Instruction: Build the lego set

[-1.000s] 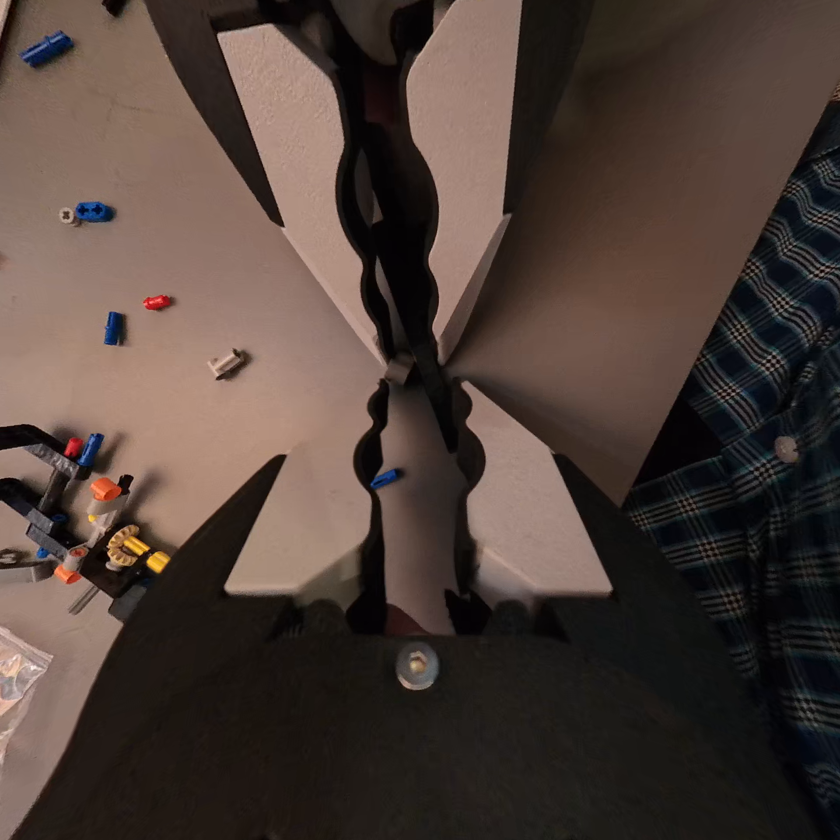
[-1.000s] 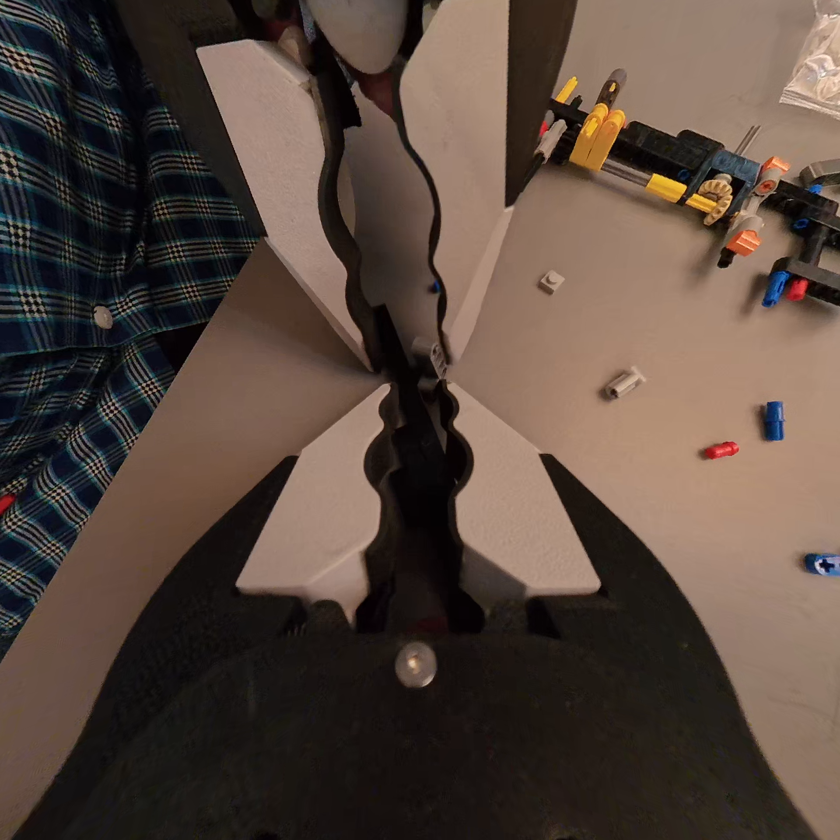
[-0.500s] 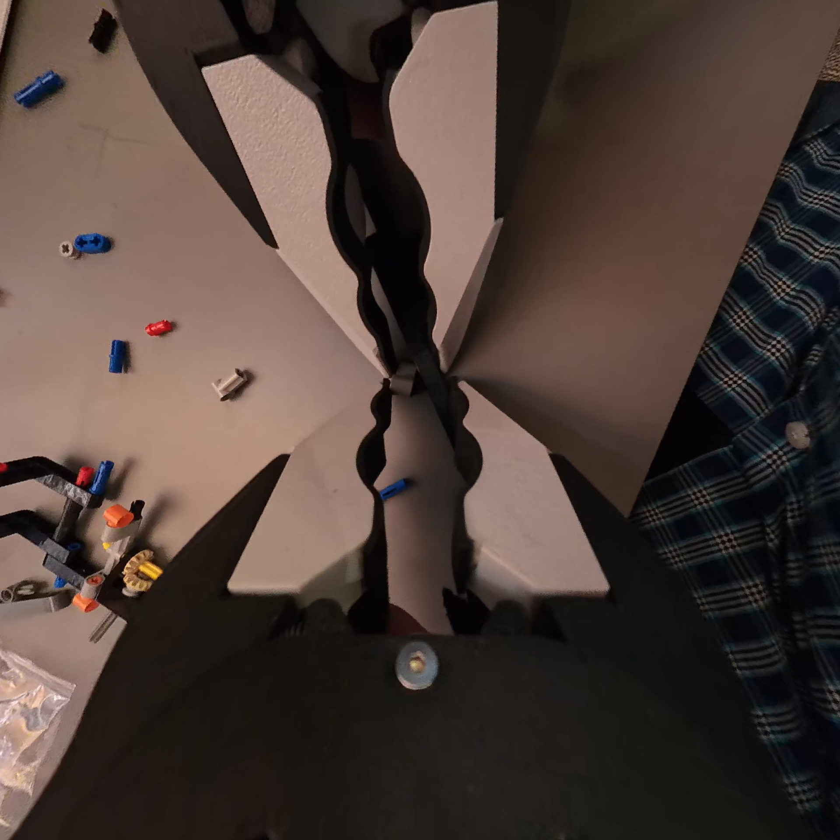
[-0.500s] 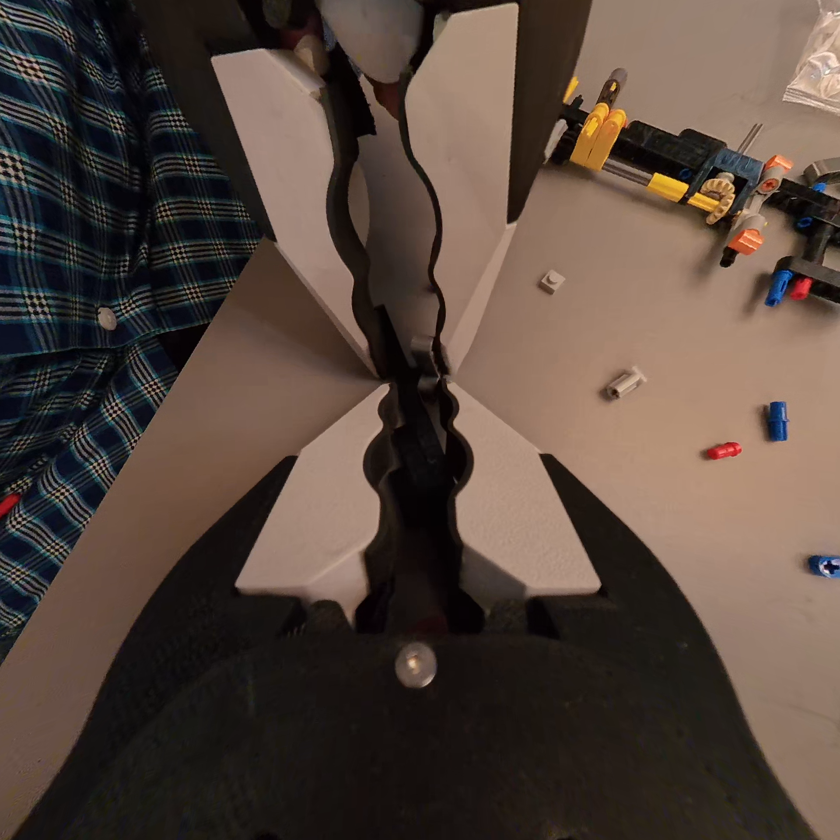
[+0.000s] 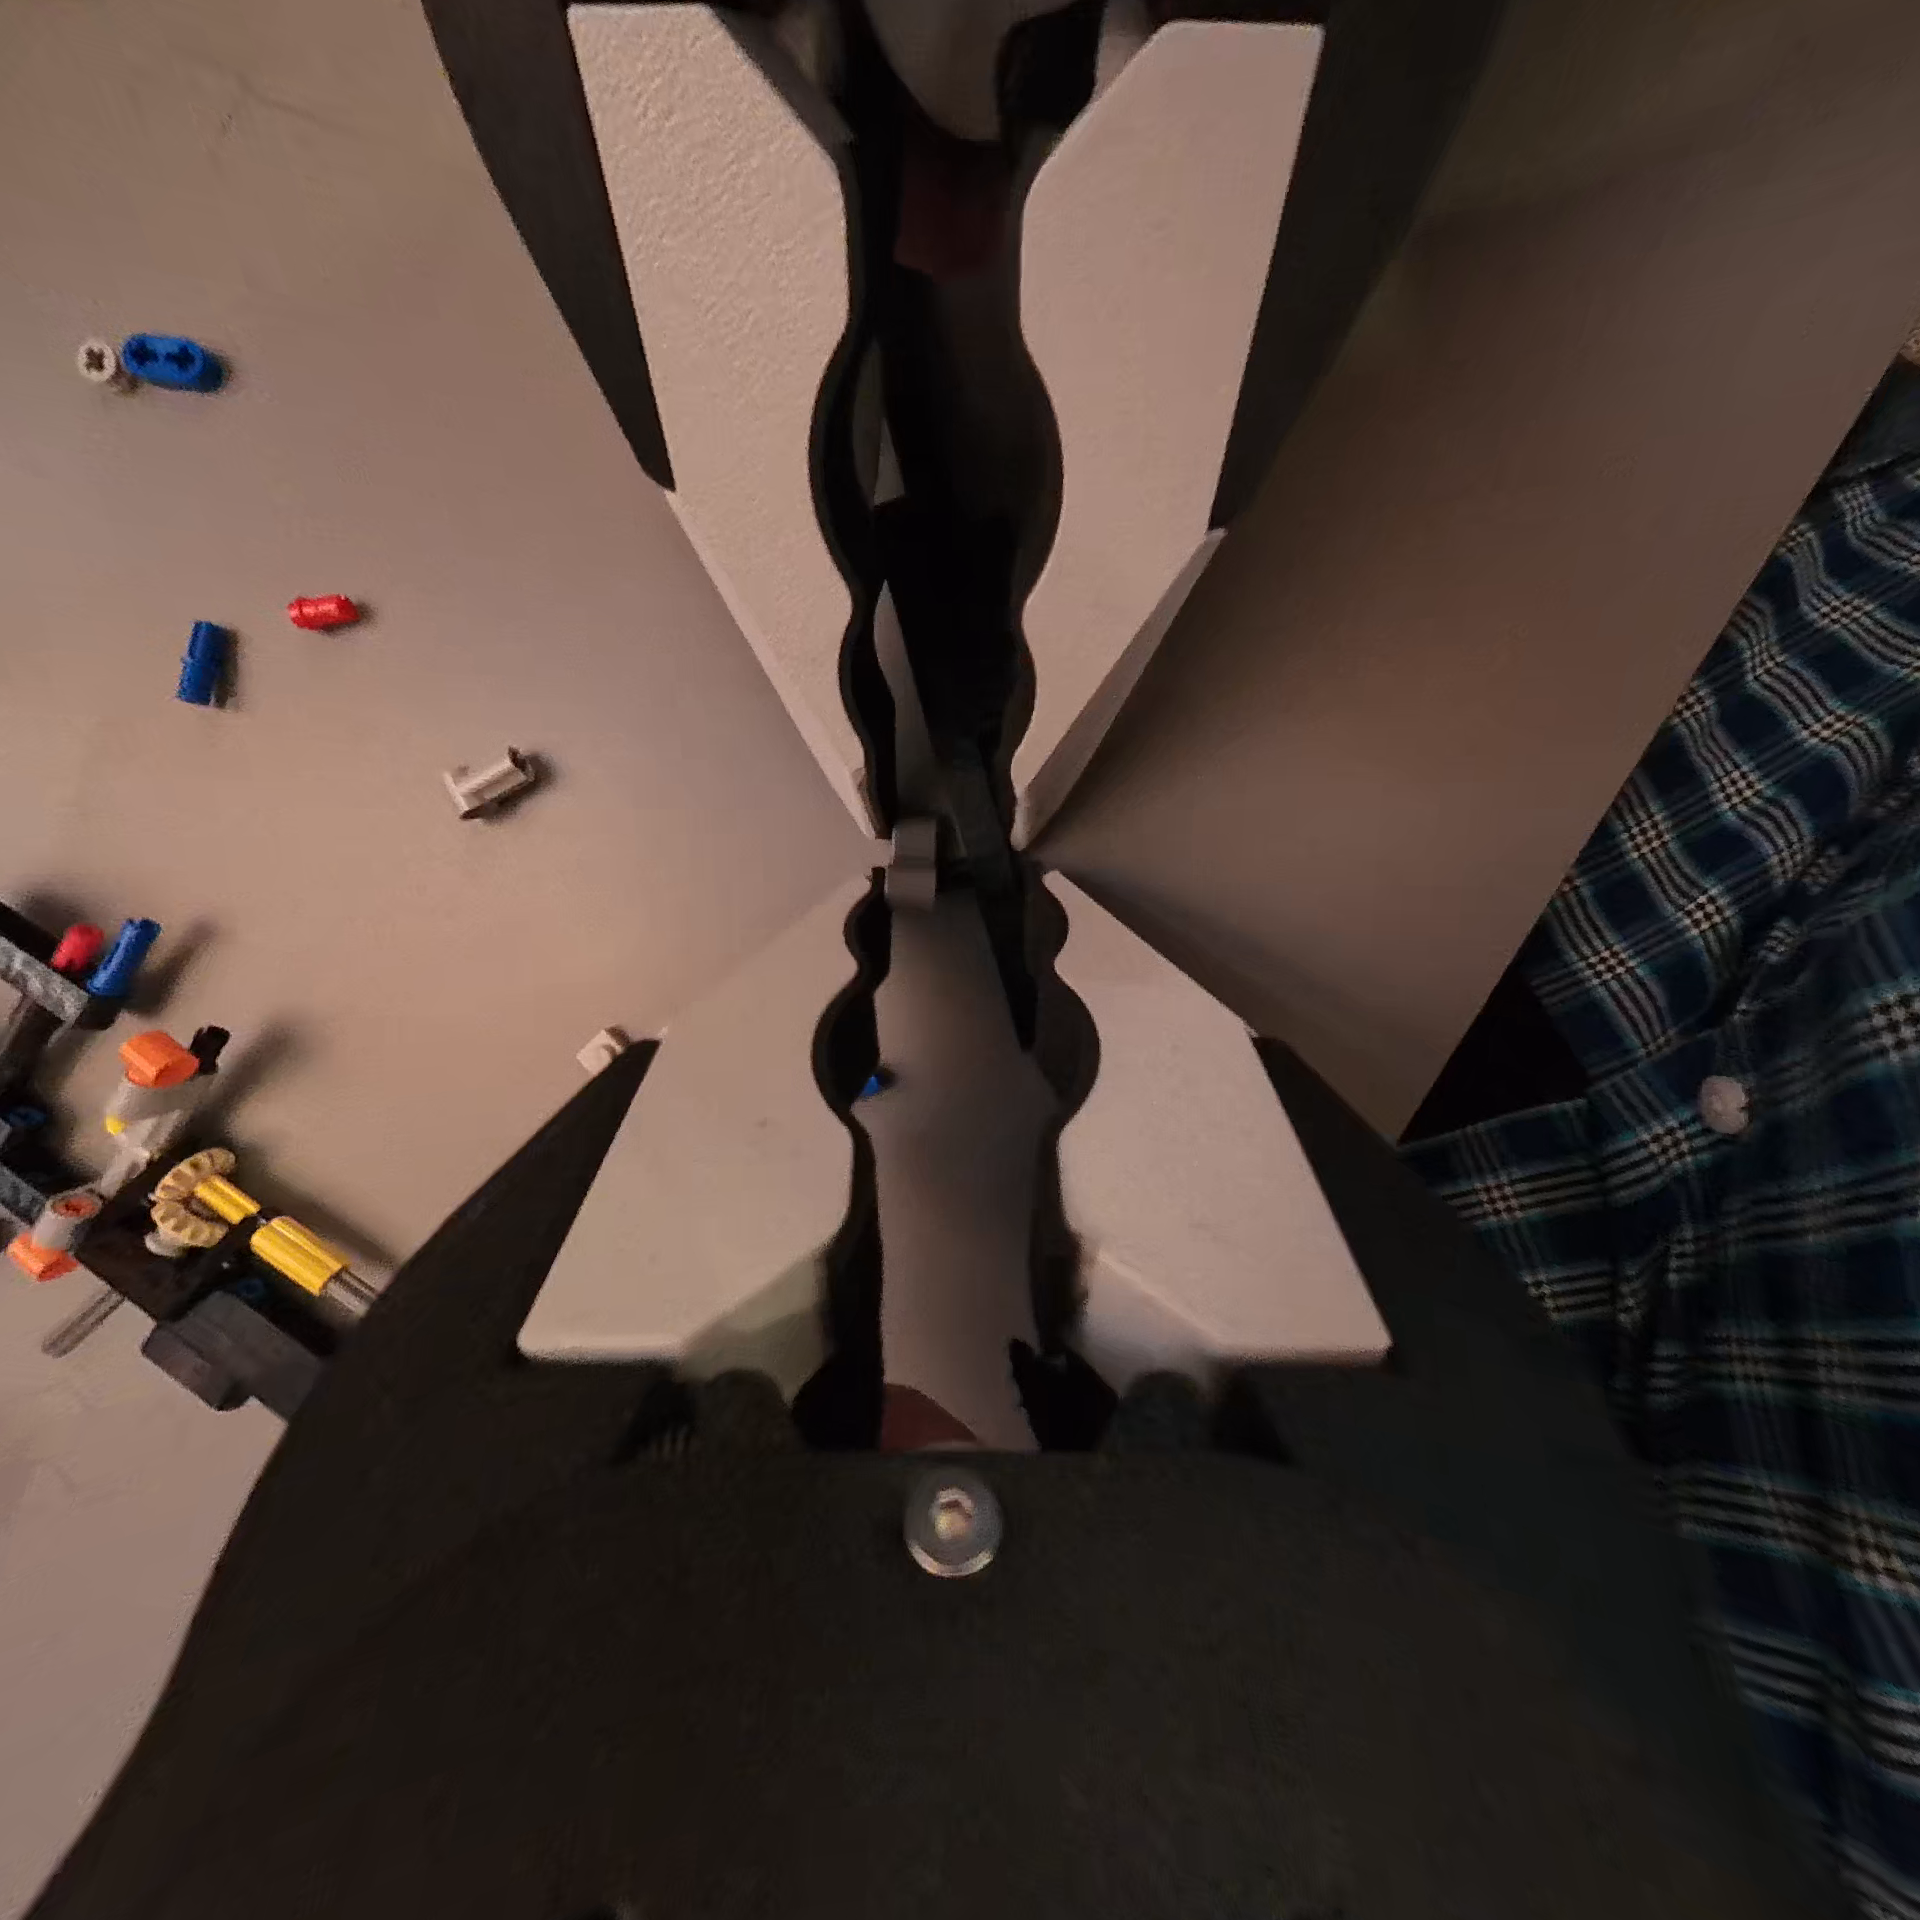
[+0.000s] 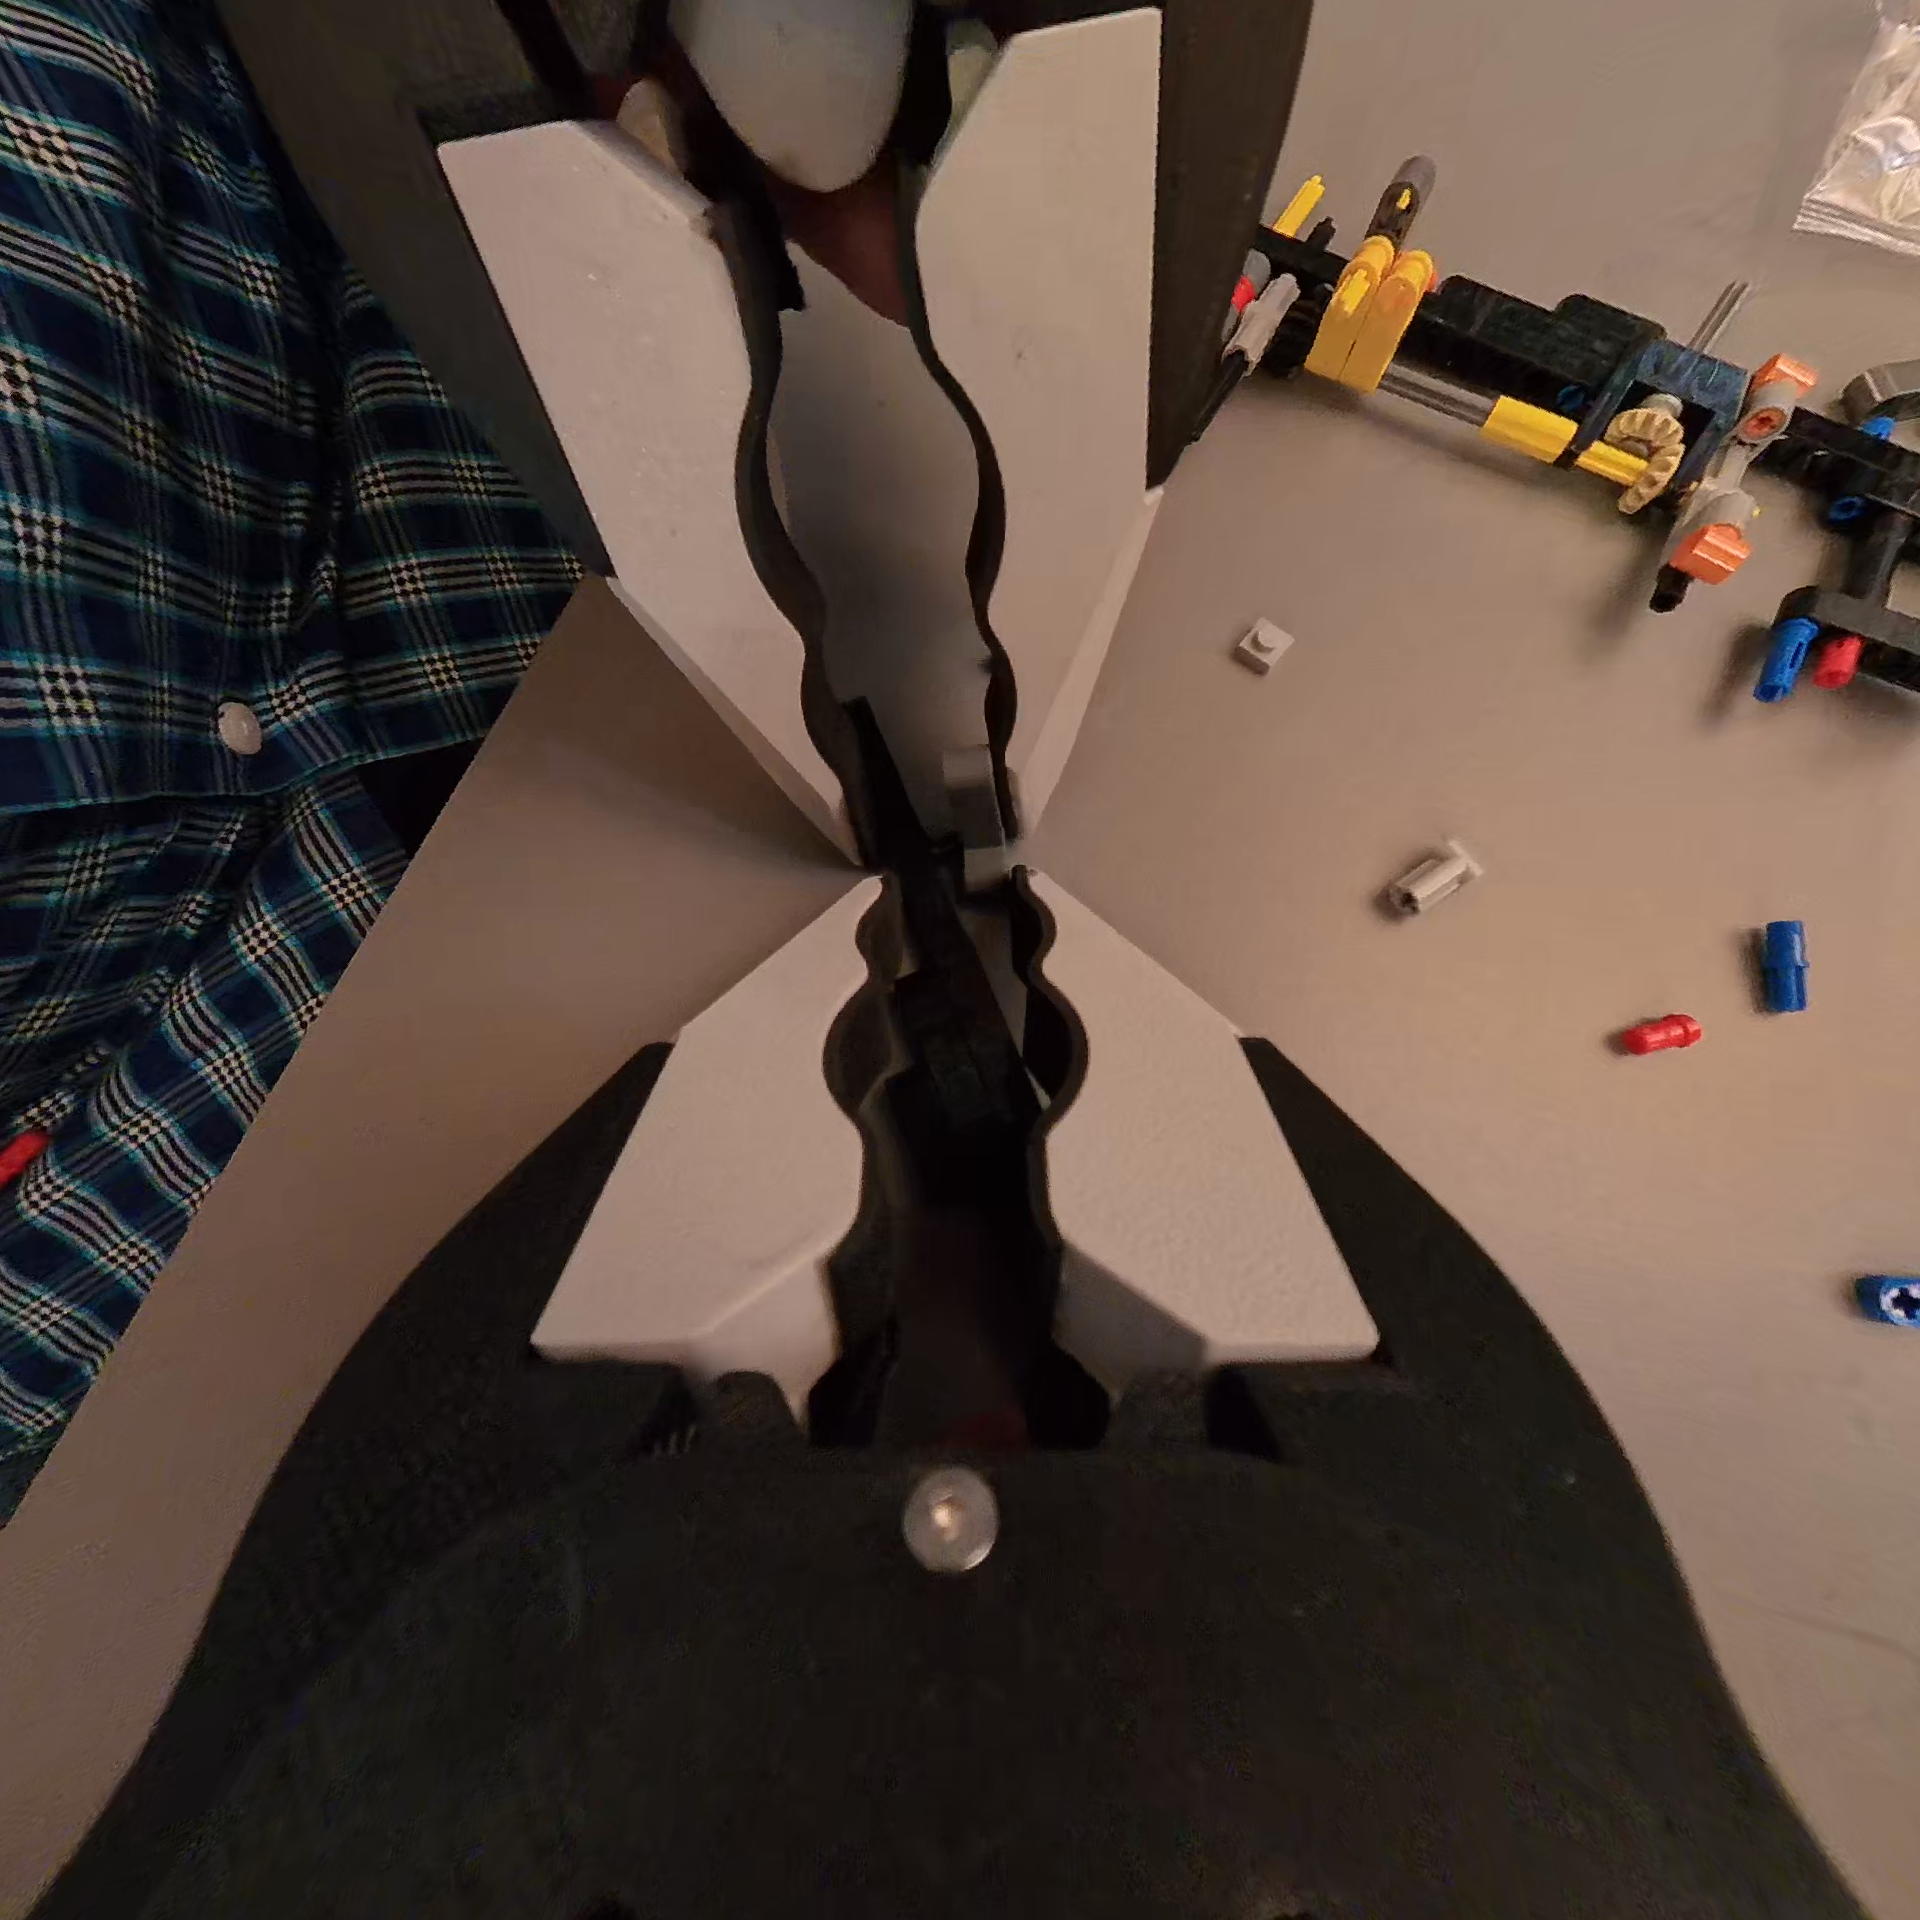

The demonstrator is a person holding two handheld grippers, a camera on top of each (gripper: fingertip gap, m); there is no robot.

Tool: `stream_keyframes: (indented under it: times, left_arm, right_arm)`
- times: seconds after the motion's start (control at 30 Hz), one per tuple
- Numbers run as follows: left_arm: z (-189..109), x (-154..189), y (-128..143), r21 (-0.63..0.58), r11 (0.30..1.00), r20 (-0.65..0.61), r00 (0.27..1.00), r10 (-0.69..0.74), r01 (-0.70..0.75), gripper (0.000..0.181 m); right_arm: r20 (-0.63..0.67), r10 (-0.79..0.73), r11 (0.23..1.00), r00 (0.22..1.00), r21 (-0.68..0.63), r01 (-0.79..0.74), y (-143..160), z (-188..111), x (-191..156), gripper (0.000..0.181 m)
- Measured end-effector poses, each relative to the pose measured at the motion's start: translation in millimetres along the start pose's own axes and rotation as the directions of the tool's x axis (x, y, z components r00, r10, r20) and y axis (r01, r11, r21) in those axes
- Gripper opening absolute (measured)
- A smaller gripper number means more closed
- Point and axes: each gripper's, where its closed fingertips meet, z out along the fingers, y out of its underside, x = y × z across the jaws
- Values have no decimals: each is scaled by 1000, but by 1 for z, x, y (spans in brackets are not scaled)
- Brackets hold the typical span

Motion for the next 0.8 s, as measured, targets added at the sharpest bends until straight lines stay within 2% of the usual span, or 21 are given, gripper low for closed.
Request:
stream_keyframes:
  times: [0.23, 0.8]
  left_arm:
    - [1, 0, 2, -41, 998, -12, 999, -38, 37, 23]
    - [3, -1, 2, 4, 996, 44, 995, -92, 92, 21]
  right_arm:
    - [3, -3, 1000, 1000, 1, 3, 0, 0, 0, 20]
    - [-7, -49, 999, 999, -4, 49, 1, 3, -1, 19]
